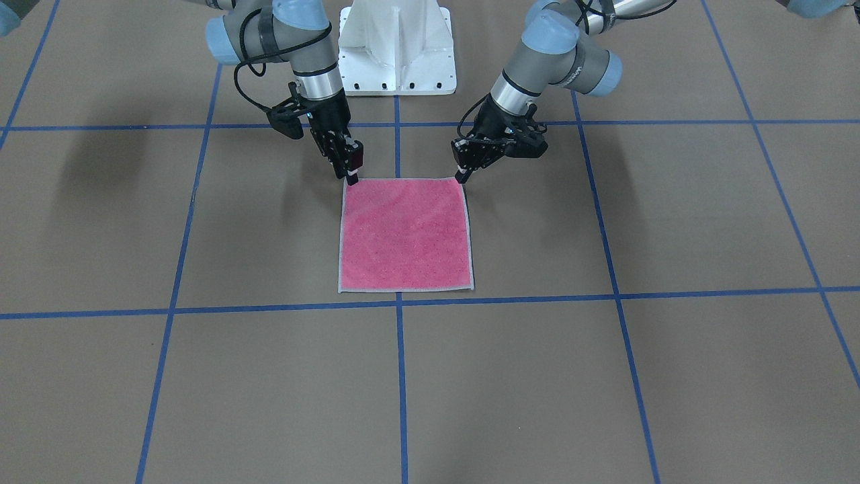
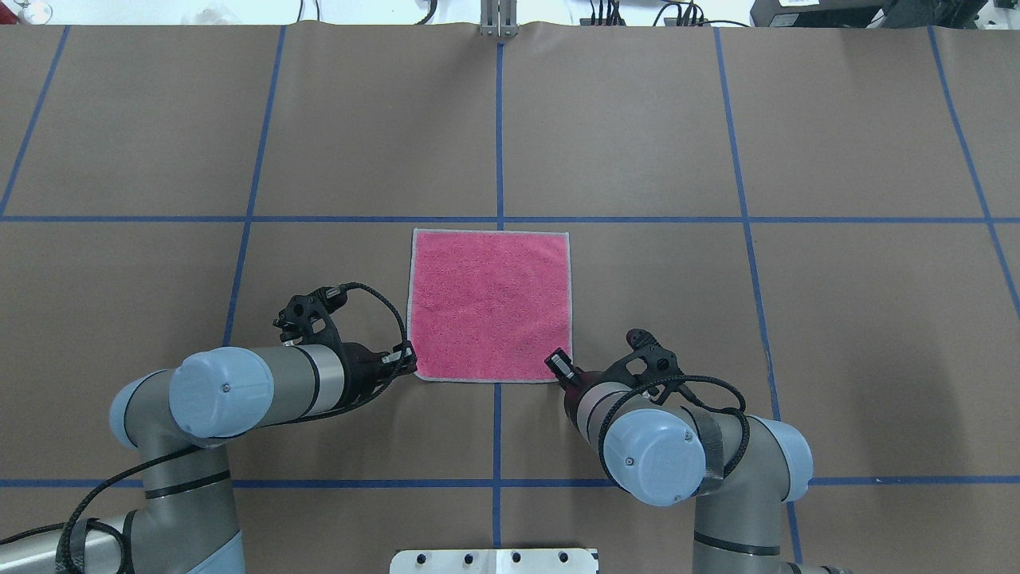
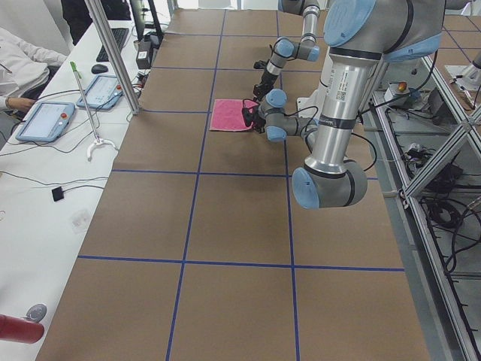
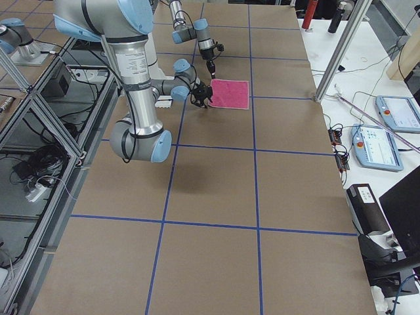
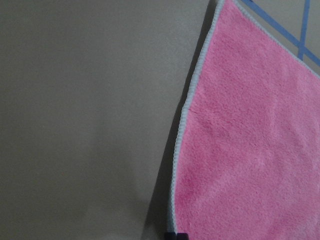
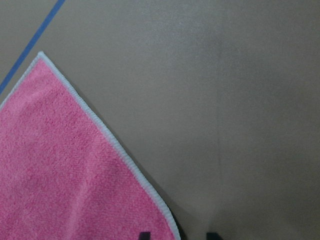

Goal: Fold towel twice with both arms
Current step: 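Lower the left gripper onto its corner while the right gripper aligns on its corner, then grasp both near corners and lift them up and away from the robot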

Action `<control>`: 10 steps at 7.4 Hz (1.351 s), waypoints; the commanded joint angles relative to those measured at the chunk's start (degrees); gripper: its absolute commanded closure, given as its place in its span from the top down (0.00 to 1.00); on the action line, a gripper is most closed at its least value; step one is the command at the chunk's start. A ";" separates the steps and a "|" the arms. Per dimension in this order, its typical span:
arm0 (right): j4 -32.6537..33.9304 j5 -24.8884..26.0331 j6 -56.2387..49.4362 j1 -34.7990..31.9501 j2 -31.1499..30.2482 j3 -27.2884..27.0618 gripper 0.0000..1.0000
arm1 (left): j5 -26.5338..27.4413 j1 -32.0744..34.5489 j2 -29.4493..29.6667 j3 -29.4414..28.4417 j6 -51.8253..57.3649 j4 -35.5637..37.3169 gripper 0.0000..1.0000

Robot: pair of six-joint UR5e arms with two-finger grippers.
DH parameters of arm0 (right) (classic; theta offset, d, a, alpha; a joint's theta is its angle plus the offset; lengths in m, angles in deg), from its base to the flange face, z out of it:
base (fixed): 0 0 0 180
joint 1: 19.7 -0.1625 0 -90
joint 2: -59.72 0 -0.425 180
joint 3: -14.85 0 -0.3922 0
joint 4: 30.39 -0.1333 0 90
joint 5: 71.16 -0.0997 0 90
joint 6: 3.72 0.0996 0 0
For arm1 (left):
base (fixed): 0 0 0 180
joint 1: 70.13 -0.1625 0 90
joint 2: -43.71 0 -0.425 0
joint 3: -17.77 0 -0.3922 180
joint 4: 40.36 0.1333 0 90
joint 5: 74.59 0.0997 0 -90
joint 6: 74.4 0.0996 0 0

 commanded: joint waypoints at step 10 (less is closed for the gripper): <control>0.08 1.50 0.09 0.26 -8.73 -15.23 0.00 | -0.70 0.26 -0.77 7.95 0.00 0.26 0.00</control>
